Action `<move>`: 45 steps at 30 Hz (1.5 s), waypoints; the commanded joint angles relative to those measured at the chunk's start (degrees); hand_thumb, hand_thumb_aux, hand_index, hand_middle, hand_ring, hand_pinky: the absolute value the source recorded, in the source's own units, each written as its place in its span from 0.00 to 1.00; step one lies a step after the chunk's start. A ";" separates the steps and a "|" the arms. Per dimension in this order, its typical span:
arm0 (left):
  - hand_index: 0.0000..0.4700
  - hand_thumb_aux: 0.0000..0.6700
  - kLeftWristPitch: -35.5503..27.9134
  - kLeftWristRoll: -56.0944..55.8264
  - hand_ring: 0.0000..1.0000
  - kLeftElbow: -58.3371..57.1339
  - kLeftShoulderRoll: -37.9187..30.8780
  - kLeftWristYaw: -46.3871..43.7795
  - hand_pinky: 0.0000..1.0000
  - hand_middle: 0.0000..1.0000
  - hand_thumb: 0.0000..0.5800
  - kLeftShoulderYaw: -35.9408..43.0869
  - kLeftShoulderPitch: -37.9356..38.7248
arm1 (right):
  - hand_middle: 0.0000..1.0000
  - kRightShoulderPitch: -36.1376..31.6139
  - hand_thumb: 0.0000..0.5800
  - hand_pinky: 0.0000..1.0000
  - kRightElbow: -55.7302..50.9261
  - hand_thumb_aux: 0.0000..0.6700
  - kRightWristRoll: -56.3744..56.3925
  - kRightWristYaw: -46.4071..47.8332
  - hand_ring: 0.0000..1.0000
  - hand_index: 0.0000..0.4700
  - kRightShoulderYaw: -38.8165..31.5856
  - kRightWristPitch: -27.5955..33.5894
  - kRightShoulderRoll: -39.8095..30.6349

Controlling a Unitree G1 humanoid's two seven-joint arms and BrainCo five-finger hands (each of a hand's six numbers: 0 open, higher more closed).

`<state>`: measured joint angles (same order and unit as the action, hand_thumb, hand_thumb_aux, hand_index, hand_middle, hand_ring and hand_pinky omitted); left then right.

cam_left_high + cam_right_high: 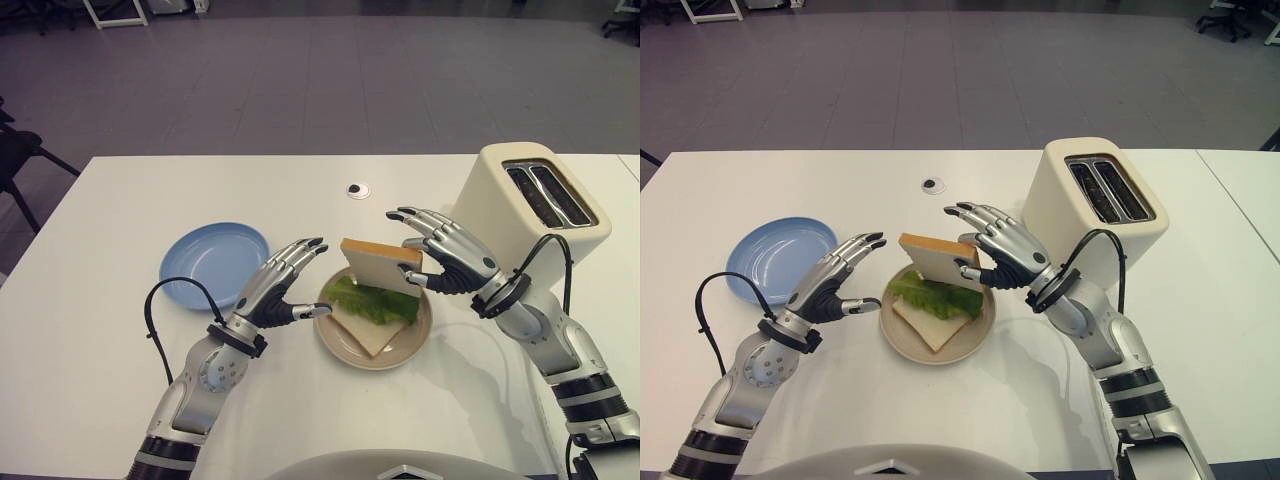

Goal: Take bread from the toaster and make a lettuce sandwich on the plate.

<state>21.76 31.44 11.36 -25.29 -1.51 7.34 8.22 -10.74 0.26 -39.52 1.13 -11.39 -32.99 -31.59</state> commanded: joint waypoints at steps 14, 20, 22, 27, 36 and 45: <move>0.00 0.00 0.24 -0.25 0.00 -0.26 0.23 -1.08 0.00 0.00 0.00 0.59 0.31 | 0.00 -1.52 1.00 0.00 -4.28 1.00 -5.87 -4.52 0.00 1.00 -1.90 -5.09 -3.60; 0.00 0.00 0.28 -0.37 0.00 -0.33 0.09 -1.33 0.00 0.00 0.00 0.73 0.22 | 0.00 -0.02 1.00 0.00 -3.11 1.00 -9.15 -4.96 0.00 1.00 -4.94 -7.21 -4.19; 0.00 0.00 0.30 -0.36 0.00 -0.31 0.09 -1.36 0.00 0.00 0.00 0.73 0.20 | 0.00 1.11 1.00 0.00 -1.77 1.00 -9.32 -4.37 0.00 1.00 -5.92 -8.54 -5.01; 0.00 0.00 0.45 -0.44 0.00 0.21 0.03 -1.57 0.00 0.00 0.00 0.67 0.14 | 0.00 3.24 0.97 0.00 -0.16 0.82 -8.37 -2.20 0.00 0.82 -7.47 -11.07 -6.83; 0.00 0.00 1.15 -0.53 0.00 0.51 0.01 -2.39 0.00 0.00 0.00 0.74 -0.22 | 0.00 4.01 0.00 0.00 -0.36 0.00 -9.87 -0.08 0.00 0.00 -9.31 -11.61 -7.07; 0.00 0.00 5.34 4.37 0.00 5.23 -5.89 -8.21 0.00 0.00 0.00 3.38 1.15 | 0.00 3.51 0.00 0.00 -0.11 0.00 -8.20 0.01 0.00 0.00 -7.28 -11.42 -7.63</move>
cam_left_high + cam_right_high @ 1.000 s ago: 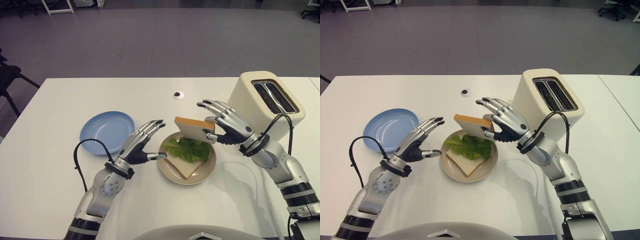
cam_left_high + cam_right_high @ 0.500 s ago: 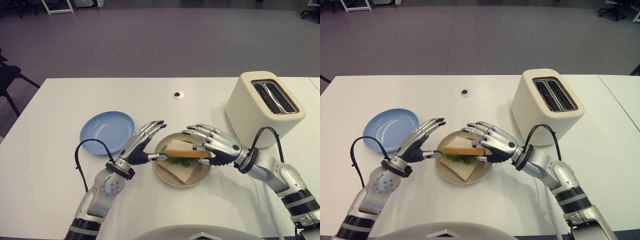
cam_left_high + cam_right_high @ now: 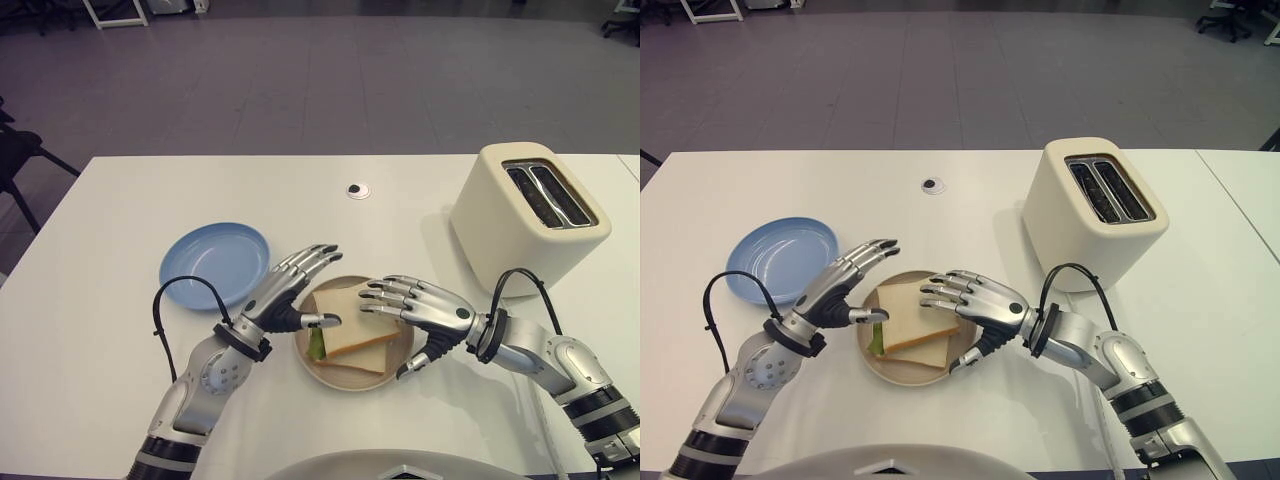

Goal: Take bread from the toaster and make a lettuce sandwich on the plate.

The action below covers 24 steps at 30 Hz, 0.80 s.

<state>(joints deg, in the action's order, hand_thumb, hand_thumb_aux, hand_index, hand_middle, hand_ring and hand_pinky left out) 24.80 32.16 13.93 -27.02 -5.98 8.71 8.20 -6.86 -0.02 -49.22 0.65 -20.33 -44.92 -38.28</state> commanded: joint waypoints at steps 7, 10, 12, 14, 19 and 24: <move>0.00 0.00 4.62 11.49 0.00 5.79 -9.07 -9.47 0.00 0.00 0.00 6.62 5.17 | 0.00 -0.85 0.00 0.00 -1.40 0.00 12.84 0.40 0.00 0.00 12.10 5.45 -2.27; 0.00 0.00 4.71 12.62 0.00 7.33 -10.18 -10.86 0.00 0.00 0.00 7.27 6.97 | 0.00 -0.09 0.00 0.00 -1.85 0.00 15.13 1.25 0.00 0.00 13.05 6.17 -2.00; 0.00 0.00 4.52 13.40 0.00 8.13 -10.42 -11.45 0.00 0.00 0.00 7.52 7.45 | 0.00 0.10 0.00 0.00 -1.77 0.00 15.35 1.59 0.00 0.00 12.95 6.23 -1.75; 0.00 0.00 4.24 14.82 0.00 8.14 -10.57 -11.82 0.00 0.00 0.00 7.92 7.37 | 0.00 0.03 0.00 0.00 -1.49 0.00 15.95 1.98 0.00 0.00 13.00 6.30 -1.46; 0.02 0.02 4.50 24.03 0.00 4.60 -11.27 -11.07 0.00 0.00 0.05 11.32 5.22 | 0.00 0.00 0.00 0.00 -1.19 0.00 17.08 2.72 0.00 0.00 13.38 6.46 -0.98; 0.06 0.06 3.81 30.93 0.00 1.05 -10.83 -9.14 0.00 0.00 0.11 15.01 1.99 | 0.00 -0.02 0.00 0.00 -1.04 0.00 17.53 3.13 0.00 0.00 13.64 6.54 -0.56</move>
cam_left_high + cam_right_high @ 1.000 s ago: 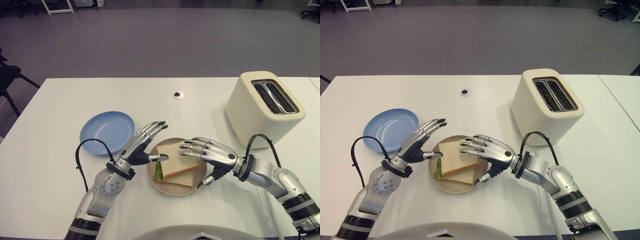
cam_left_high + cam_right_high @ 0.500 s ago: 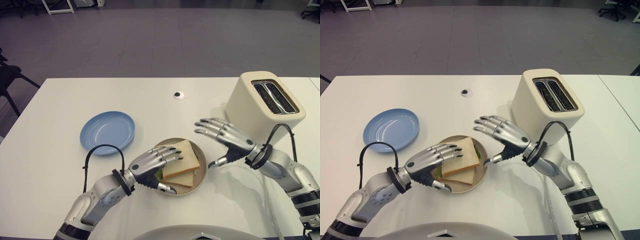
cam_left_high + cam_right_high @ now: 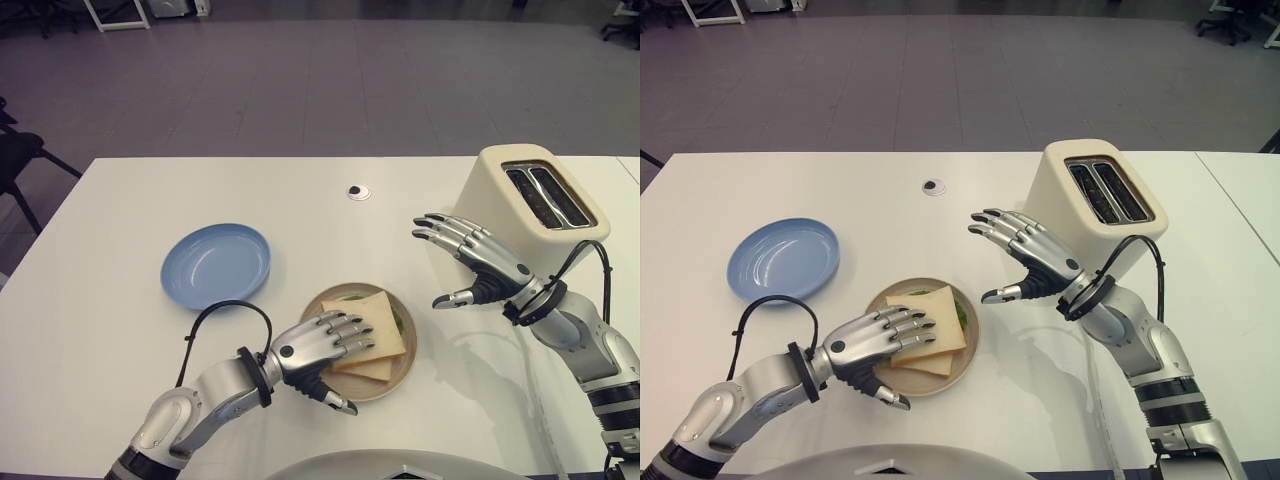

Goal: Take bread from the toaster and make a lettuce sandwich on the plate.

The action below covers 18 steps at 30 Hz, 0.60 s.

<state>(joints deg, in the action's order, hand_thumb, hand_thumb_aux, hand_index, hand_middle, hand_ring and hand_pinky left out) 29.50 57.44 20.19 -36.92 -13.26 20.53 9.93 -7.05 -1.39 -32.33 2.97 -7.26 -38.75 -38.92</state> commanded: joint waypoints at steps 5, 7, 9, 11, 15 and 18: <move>0.00 0.00 -1.93 0.84 0.00 -1.13 0.11 3.01 0.00 0.00 0.00 -0.81 -3.01 | 0.00 0.30 0.00 0.00 0.15 0.00 0.64 0.88 0.00 0.00 0.60 0.27 0.46; 0.00 0.00 -1.68 -2.31 0.00 1.07 -0.10 3.95 0.00 0.00 0.00 -3.26 -3.83 | 0.00 0.49 0.00 0.00 0.20 0.00 0.62 0.83 0.00 0.00 0.68 0.28 0.59; 0.00 0.00 -1.34 -5.92 0.00 3.66 -0.63 4.54 0.00 0.00 0.00 -6.75 -4.35 | 0.00 0.72 0.00 0.00 0.37 0.00 0.75 0.89 0.00 0.00 0.96 0.31 0.53; 0.00 0.00 -0.98 -9.52 0.00 6.64 -1.08 5.00 0.00 0.00 0.00 -10.42 -4.40 | 0.00 1.15 0.00 0.00 0.72 0.00 1.53 1.41 0.00 0.00 1.64 -0.17 -0.37; 0.00 0.00 -0.64 -22.91 0.00 15.21 -2.24 2.68 0.00 0.00 0.00 -17.48 1.70 | 0.01 7.59 0.00 0.01 4.86 0.00 11.29 9.45 0.01 0.00 3.74 -3.16 -7.88; 1.00 1.00 3.17 -30.77 1.00 16.96 -9.26 -4.33 1.00 1.00 1.00 -22.71 18.35 | 1.00 20.24 1.00 1.00 14.11 1.00 17.36 18.52 1.00 1.00 2.53 -6.16 -16.57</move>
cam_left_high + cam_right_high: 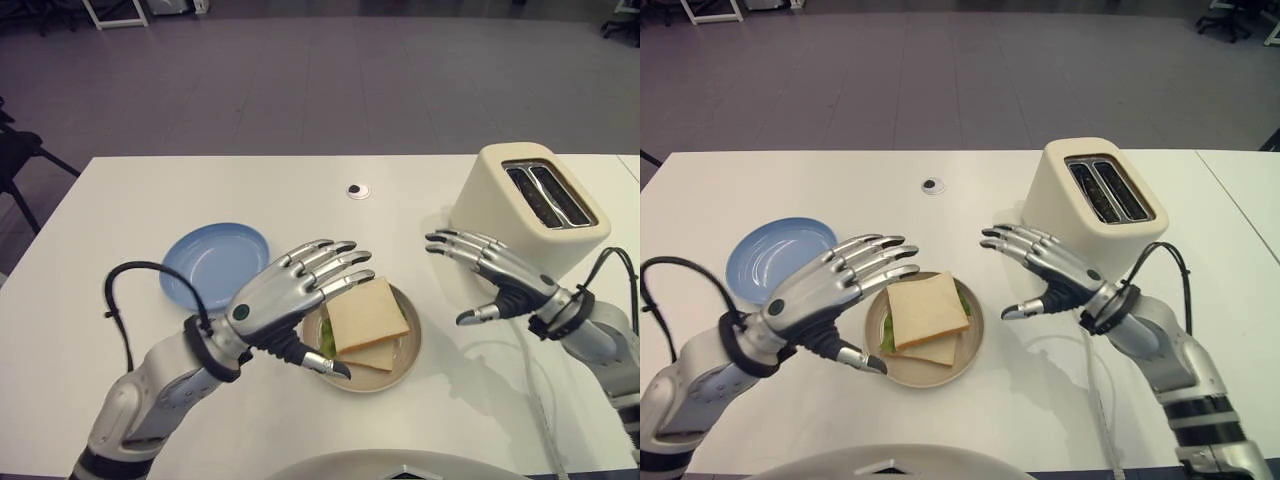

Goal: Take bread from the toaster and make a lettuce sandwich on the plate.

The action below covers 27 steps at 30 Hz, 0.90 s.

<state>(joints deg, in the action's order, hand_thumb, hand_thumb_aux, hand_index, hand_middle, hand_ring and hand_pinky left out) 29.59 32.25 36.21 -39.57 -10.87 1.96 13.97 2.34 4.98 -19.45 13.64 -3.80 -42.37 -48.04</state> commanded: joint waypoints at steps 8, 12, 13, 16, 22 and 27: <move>1.00 1.00 5.16 0.05 1.00 -2.53 -11.55 -19.10 1.00 1.00 1.00 -0.71 27.10 | 1.00 19.85 1.00 1.00 14.07 1.00 -6.73 14.00 1.00 1.00 -3.52 -0.98 -6.19; 1.00 1.00 6.14 11.82 1.00 -9.28 -5.09 -15.18 1.00 1.00 1.00 6.84 18.81 | 1.00 19.36 1.00 1.00 11.53 1.00 -21.19 10.99 1.00 1.00 -7.84 4.39 0.80; 1.00 1.00 6.03 14.96 1.00 -11.23 -3.51 -13.31 1.00 1.00 1.00 8.28 17.15 | 1.00 19.82 1.00 1.00 10.55 1.00 -24.44 9.59 1.00 1.00 -8.74 6.07 2.63; 1.00 1.00 5.29 21.75 1.00 -15.19 -0.90 -8.59 1.00 1.00 1.00 10.89 14.95 | 1.00 21.43 1.00 1.00 8.97 1.00 -27.65 7.50 1.00 1.00 -10.63 9.00 5.35; 1.00 1.00 2.75 25.20 1.00 -20.84 2.47 -3.78 1.00 1.00 1.00 14.80 9.42 | 1.00 17.43 0.93 1.00 4.57 0.74 -22.18 7.00 1.00 0.74 -14.45 11.29 9.88; 1.00 1.00 -0.56 25.75 1.00 -27.43 6.37 -0.65 1.00 1.00 1.00 17.09 -0.43 | 1.00 10.45 0.98 1.00 -0.23 0.86 -19.35 7.03 1.00 0.86 -15.12 15.59 13.96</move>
<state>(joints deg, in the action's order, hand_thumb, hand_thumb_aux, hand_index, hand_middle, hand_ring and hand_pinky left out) 32.10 54.28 13.47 -33.20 -10.11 17.78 15.36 13.74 8.12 -38.23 18.86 -18.29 -30.01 -34.35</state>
